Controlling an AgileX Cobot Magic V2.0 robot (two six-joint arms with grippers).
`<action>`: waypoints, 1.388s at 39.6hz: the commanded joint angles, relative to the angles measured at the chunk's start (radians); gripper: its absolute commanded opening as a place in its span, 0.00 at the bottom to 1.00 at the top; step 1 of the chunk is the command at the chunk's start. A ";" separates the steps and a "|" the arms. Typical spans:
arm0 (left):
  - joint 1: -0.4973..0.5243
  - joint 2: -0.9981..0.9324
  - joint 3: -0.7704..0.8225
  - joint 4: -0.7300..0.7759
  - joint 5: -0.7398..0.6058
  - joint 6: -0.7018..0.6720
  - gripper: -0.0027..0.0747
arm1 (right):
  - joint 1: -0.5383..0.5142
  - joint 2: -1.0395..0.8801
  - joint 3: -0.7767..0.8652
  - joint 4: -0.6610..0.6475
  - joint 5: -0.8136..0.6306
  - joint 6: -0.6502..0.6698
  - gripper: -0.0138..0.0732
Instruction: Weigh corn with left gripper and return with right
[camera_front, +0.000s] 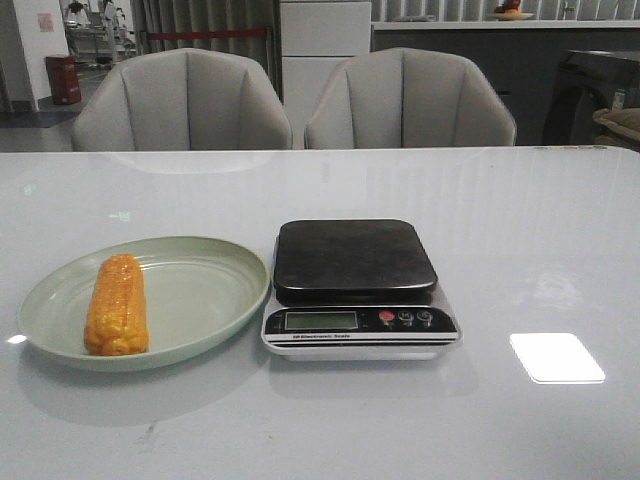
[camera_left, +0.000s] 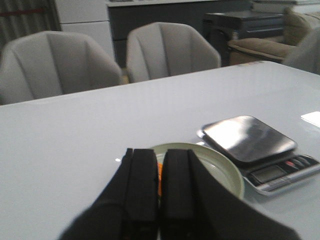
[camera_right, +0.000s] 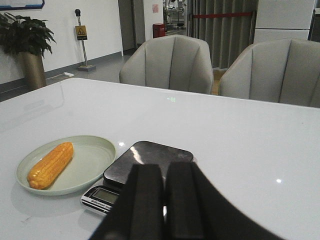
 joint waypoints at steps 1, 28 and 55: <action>0.109 0.004 0.041 0.004 -0.213 -0.002 0.18 | -0.004 0.009 -0.024 -0.011 -0.073 -0.011 0.36; 0.359 -0.022 0.186 -0.056 -0.306 -0.002 0.18 | -0.004 0.009 -0.024 -0.011 -0.071 -0.011 0.36; 0.359 -0.022 0.186 -0.056 -0.306 -0.002 0.18 | -0.004 0.009 -0.024 -0.011 -0.071 -0.011 0.36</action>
